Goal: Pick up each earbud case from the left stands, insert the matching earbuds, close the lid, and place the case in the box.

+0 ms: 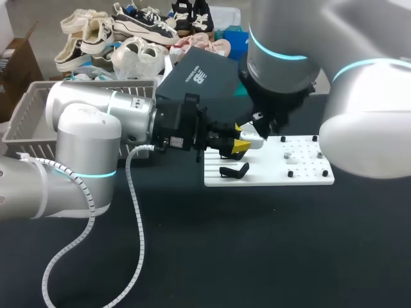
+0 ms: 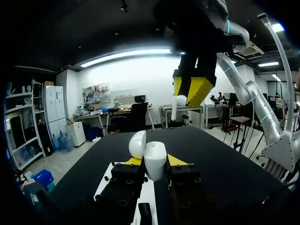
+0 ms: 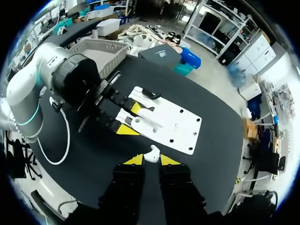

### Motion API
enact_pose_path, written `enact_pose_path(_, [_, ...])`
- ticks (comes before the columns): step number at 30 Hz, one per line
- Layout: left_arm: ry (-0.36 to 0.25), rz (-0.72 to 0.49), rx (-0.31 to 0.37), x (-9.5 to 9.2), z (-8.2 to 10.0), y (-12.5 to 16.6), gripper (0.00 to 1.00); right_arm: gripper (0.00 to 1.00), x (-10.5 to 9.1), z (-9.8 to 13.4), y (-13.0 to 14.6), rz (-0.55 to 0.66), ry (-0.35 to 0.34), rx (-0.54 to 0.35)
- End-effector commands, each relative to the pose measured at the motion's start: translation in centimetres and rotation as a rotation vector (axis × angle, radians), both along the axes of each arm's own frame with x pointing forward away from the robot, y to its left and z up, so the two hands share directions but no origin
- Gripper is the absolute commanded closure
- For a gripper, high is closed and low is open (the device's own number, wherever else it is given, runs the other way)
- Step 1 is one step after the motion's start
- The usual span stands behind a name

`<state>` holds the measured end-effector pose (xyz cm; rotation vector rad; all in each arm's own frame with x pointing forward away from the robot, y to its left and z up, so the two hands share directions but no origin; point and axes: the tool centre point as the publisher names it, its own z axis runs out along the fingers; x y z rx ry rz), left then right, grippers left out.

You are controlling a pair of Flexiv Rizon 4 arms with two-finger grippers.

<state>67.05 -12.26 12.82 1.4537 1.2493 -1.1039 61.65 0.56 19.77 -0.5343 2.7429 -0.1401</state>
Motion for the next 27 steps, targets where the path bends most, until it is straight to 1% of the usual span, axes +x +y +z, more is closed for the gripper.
enact_pose_path(1, [0.001,-0.003,0.001,0.1,0.0,0.0,1.00,1.00,-0.6,-0.4,0.0,-0.051,0.031,0.026])
enact_pose_path(2, [0.001,-0.003,0.001,0.1,0.0,0.0,1.00,1.00,-0.7,-0.4,0.0,-0.060,0.027,0.032])
enact_pose_path(4, [0.001,-0.003,0.001,0.1,0.0,0.0,1.00,1.00,-1.0,-0.6,0.0,-0.069,0.016,0.013])
enact_pose_path(7, [0.001,-0.003,0.001,0.1,0.0,0.0,1.00,1.00,-1.4,-1.0,-0.2,-0.062,0.019,0.018])
enact_pose_path(17, [0.001,-0.003,0.001,0.1,0.0,0.0,1.00,1.00,-1.4,-1.0,-0.2,-0.062,0.019,0.018])
enact_pose_path(18, [0.001,-0.003,0.001,0.1,0.0,0.0,1.00,1.00,-1.2,-1.2,0.0,-0.060,0.032,-0.010])
enact_pose_path(19, [0.001,-0.003,0.001,0.1,0.0,0.0,1.00,1.00,-1.1,-1.4,0.1,-0.066,0.030,-0.019])
enact_pose_path(22, [0.001,-0.003,0.001,0.1,0.0,0.0,1.00,1.00,-0.1,-1.1,0.7,-0.116,0.051,-0.002])
enact_pose_path(23, [0.001,-0.003,0.001,0.1,0.0,0.0,1.00,1.00,0.2,-0.9,1.0,-0.157,0.058,0.022])
enact_pose_path(27, [0.001,-0.003,0.001,0.1,0.0,0.0,1.00,1.00,0.9,-0.7,1.3,-0.256,0.096,0.048])
